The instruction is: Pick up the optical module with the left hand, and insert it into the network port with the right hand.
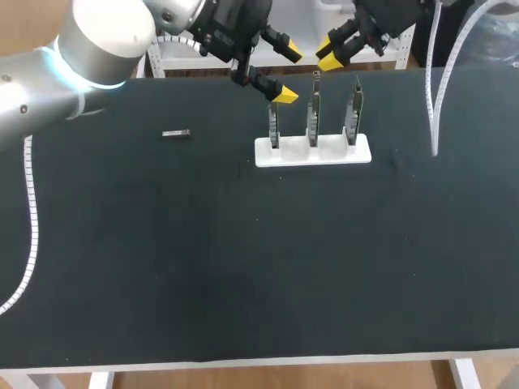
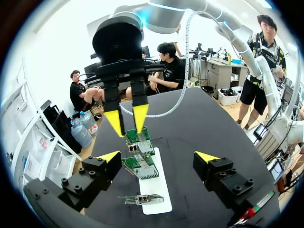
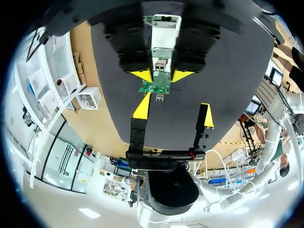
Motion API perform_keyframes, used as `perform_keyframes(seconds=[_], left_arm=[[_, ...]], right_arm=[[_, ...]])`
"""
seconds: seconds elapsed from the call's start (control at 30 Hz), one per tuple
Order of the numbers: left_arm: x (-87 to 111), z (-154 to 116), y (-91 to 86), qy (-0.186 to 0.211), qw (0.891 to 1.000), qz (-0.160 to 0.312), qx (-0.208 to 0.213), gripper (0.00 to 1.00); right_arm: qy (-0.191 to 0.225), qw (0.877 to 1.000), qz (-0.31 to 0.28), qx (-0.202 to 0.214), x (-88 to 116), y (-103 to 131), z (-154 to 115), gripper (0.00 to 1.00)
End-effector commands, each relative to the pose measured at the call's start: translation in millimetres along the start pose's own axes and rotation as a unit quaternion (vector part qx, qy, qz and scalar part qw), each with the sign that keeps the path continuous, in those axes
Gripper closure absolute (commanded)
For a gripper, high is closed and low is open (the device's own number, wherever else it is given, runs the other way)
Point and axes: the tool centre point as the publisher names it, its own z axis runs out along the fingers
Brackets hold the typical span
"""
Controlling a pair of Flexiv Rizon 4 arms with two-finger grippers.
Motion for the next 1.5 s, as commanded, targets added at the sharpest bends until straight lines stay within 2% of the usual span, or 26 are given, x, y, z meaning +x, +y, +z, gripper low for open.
perform_keyframes(seconds=[0.03,1.0,1.5], left_arm=[[-0.3,0,0.1,0.001,1.0,0.001,0.0,0.0],[-0.3,0,0.1,0.001,1.0,0.001,0.0,0.0],[-0.3,0,0.1,0.001,1.0,0.001,0.0,0.0]], right_arm=[[0.0,1.0,0.0,0.003,0,2,0,1.0],[-0.002,1.0,0.002,-0.01,0,1,9,1.0],[-0.002,1.0,0.011,-0.016,7,2,16,1.0]])
